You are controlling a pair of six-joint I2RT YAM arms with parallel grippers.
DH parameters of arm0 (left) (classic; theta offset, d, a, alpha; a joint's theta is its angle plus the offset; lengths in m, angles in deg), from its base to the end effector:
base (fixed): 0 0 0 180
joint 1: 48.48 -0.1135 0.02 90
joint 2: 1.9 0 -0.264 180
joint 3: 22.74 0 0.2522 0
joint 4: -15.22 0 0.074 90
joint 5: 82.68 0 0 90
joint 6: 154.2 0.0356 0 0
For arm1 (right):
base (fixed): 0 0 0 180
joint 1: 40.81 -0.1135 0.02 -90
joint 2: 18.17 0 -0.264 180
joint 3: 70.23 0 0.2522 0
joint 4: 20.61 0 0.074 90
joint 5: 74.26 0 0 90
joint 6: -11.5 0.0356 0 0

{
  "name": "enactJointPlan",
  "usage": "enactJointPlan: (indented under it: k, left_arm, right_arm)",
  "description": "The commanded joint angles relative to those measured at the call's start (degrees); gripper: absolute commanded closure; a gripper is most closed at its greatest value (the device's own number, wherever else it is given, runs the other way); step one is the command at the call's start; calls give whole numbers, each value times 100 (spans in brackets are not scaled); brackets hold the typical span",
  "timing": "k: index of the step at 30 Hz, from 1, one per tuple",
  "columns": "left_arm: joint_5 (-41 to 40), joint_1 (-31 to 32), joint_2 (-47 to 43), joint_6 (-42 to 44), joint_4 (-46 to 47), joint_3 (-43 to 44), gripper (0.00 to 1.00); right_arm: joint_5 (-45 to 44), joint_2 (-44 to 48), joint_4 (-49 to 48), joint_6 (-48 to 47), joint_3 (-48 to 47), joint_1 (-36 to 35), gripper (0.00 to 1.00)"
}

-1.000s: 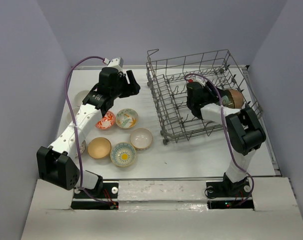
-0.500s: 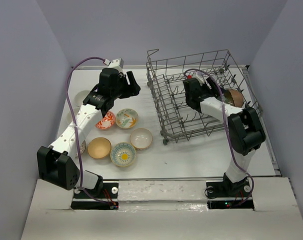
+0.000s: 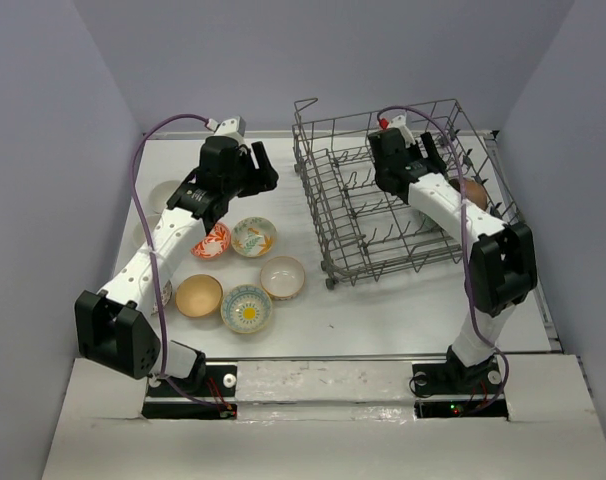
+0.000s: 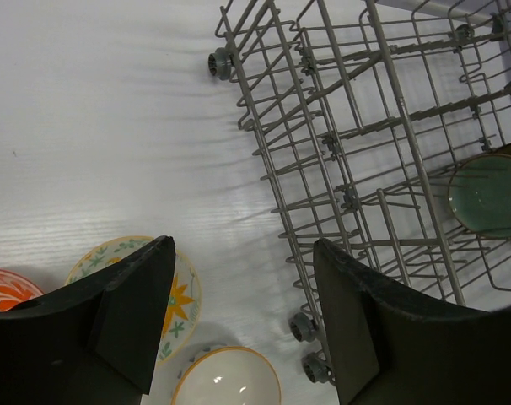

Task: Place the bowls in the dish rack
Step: Insert the bowl into the dish rack, then pick up the bowl from the corner of the board.

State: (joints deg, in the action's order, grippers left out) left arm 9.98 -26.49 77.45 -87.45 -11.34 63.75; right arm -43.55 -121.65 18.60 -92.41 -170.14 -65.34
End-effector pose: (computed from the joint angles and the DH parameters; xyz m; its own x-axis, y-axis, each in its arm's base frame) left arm 0.3005 -0.1231 0.3679 -0.4469 -0.2448 -0.8604 0.2593 0.8851 -0.3865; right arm 0.3774 0.1386 0.2919 -0.6868 -0.4484 -0.5721 0.2029 0.6375 -0.7433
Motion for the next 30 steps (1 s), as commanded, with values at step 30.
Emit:
enactJointPlan:
  k: [30]
  left_arm:
    - [-1533, -2014, -1151, -1278, -681, -1305, 20]
  right_arm:
    - [4531, 3071, -1033, 3536, 1628, -51, 0]
